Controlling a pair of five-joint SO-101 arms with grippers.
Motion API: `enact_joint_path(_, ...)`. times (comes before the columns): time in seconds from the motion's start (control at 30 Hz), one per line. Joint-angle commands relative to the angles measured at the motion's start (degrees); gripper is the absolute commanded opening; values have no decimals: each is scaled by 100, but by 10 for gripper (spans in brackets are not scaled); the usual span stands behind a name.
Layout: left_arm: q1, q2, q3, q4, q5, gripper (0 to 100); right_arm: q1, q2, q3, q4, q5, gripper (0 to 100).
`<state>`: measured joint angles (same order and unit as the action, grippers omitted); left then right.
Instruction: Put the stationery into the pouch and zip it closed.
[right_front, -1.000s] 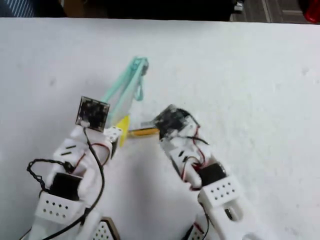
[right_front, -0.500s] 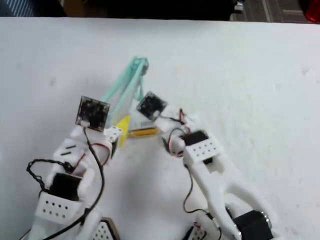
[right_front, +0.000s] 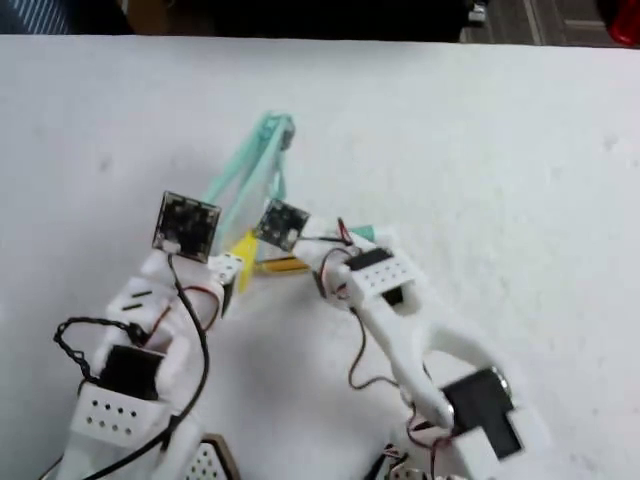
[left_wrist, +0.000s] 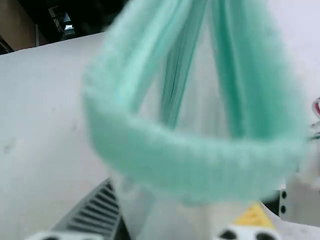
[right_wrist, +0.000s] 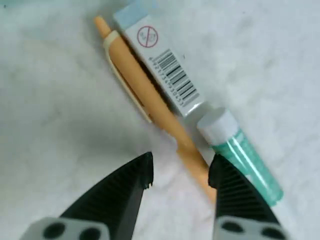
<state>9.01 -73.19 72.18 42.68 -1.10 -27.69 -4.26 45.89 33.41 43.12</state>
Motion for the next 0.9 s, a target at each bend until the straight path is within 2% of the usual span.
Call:
enact_joint_path(0.0,75,57,-18,-97,88,192,-31,92,-299,-92,396,176)
enact_joint_path(0.2,75,57,-9,-97,97,192,-31,145,-343,-127,519,176)
enact_joint_path(0.33,75,57,-9,-97,97,192,-66,163,-316,-84,1046,176)
enact_joint_path(0.43,75,57,-9,-97,97,192,-84,286,-334,-66,1143,176)
enact_joint_path(0.73,75,57,-9,-88,97,192,-84,637,-809,743,1160,175)
enact_joint_path(0.87,75,57,-9,-88,97,192,-66,664,-800,804,1160,86)
